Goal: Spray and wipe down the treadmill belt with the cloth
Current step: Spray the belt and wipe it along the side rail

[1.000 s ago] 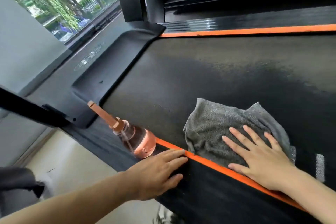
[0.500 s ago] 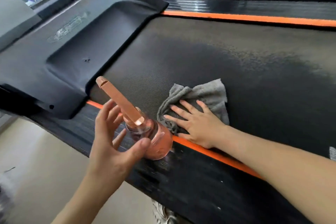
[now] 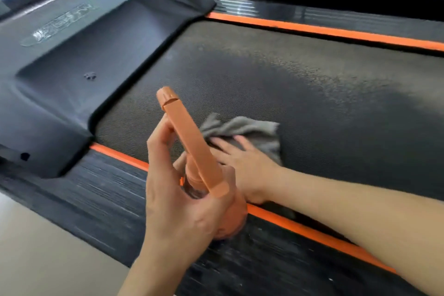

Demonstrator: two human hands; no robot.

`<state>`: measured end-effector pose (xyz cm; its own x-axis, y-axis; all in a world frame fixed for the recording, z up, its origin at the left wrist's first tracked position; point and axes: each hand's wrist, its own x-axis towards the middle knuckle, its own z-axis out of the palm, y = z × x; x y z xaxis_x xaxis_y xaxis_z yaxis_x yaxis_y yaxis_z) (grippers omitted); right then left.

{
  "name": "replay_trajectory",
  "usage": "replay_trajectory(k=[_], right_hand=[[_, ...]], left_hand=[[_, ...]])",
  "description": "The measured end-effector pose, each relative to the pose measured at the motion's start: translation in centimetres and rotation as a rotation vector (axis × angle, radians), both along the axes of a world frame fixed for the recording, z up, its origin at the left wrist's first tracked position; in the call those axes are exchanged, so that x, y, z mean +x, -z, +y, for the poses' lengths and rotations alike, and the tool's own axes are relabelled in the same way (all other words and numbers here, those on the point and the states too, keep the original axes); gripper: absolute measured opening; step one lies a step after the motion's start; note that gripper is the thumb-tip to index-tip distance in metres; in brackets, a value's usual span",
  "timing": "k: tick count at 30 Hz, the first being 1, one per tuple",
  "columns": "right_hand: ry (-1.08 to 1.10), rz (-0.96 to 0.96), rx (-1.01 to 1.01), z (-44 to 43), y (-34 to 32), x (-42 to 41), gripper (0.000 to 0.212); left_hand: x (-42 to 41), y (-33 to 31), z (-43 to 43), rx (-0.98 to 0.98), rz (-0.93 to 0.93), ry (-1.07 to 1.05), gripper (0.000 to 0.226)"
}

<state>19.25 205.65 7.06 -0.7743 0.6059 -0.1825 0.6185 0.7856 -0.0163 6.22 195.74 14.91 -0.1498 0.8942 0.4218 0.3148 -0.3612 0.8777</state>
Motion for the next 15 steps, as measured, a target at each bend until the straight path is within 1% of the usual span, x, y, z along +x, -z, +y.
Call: replay_trajectory(k=[3, 4, 5, 6, 7, 9, 11, 13, 15], right_hand=[[-0.092, 0.176, -0.032, 2.2, -1.4, -4.1, 0.061], [-0.087, 0.116, -0.028, 2.1, -1.4, -4.1, 0.069], [-0.106, 0.094, 0.085, 1.9, 0.0, -2.9, 0.079], [-0.031, 0.048, 0.031, 0.9, 0.4, -0.9, 0.080], [0.056, 0.058, 0.006, -0.2, 1.0, 1.3, 0.074], [0.155, 0.018, 0.081, -2.1, 1.2, 6.1, 0.062], [0.257, -0.073, 0.119, -4.1, 1.4, 11.4, 0.060], [0.254, -0.078, 0.166, -5.7, 1.1, 15.0, 0.061], [0.239, -0.113, 0.131, -5.1, 0.0, 13.6, 0.059]], left_hand=[[0.0, -0.5, 0.6, 0.043, 0.045, 0.010, 0.072], [-0.1, -0.6, 1.1, 0.059, 0.065, 0.005, 0.072], [0.1, -0.6, 1.2, 0.059, 0.072, -0.004, 0.070], [0.1, -0.7, 1.3, 0.054, 0.056, -0.010, 0.068], [0.0, -0.8, 1.5, 0.046, 0.018, -0.008, 0.065], [-0.5, -1.1, 1.6, 0.027, -0.052, -0.014, 0.063], [-0.8, -1.6, 1.8, 0.012, -0.036, -0.026, 0.067], [-1.4, -2.0, 2.2, -0.038, -0.064, 0.000, 0.066], [-2.1, -2.4, 2.3, -0.095, -0.108, 0.098, 0.064]])
